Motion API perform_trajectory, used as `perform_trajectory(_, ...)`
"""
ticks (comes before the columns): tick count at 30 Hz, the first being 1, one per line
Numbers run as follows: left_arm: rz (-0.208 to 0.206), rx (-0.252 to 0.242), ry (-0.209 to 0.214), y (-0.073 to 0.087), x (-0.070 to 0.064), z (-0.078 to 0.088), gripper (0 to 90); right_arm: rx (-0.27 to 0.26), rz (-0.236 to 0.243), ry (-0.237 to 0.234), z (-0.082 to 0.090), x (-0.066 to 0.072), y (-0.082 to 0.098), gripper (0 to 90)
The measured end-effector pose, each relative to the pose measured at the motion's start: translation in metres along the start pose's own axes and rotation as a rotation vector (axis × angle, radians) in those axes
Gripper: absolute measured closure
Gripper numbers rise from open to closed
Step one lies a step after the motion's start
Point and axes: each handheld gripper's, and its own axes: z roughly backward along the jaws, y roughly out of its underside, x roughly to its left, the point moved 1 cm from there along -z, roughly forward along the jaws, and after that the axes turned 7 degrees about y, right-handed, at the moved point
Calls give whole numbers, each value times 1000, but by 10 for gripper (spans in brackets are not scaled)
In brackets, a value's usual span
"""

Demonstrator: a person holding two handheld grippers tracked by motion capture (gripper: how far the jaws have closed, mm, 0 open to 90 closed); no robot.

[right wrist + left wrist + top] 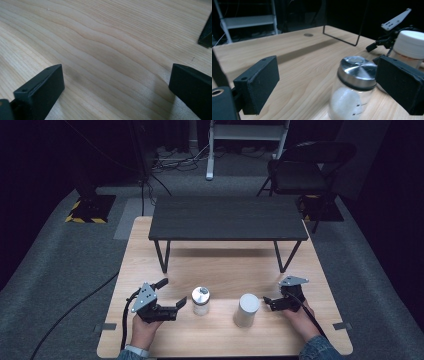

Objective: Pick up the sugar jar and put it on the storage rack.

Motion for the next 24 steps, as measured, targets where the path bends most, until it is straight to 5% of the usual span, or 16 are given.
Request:
perform_trajectory(6,-42,13,35,-3,-6,-10,56,0,0,0,0,0,0,0)
perform_trajectory(18,-47,18,92,-8,-10,-37,63,-2,5,-5,0,1,1,0)
perform_trajectory(24,-42,85,91,-12,-15,-53,51,-2,11,-12,2,1,2,0)
